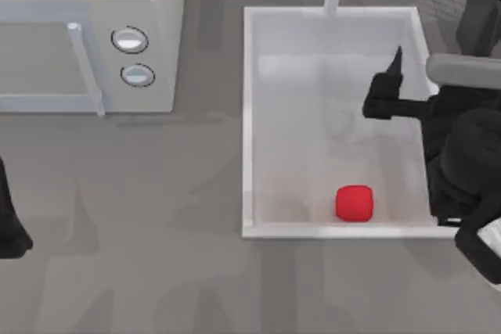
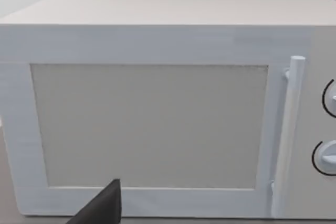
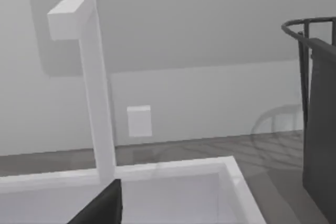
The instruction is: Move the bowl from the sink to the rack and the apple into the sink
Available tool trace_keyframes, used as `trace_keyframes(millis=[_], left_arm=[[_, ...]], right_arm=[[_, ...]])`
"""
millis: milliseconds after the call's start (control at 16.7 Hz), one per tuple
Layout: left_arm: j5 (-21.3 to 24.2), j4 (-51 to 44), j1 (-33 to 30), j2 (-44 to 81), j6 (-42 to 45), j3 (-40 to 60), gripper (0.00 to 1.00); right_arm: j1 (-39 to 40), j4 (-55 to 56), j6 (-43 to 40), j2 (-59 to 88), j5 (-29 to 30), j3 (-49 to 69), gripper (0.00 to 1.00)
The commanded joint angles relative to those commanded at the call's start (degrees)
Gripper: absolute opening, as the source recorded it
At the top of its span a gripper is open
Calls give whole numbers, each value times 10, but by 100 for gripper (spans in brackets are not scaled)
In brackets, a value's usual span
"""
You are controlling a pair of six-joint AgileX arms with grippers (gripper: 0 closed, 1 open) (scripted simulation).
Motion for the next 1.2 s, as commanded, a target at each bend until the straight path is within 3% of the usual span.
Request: trace_keyframes(millis=[420,900,1200], left_arm=[[0,0,0,0,0,0,100],[0,0,0,0,0,0,100],[0,0,0,0,0,0,100]], right_arm=[[-127,-279,27,-394,-84,-96,100],[-243,-598,2,-837,-248,-226,100],[-282,-730,-25,-1016,-337,-285,100]])
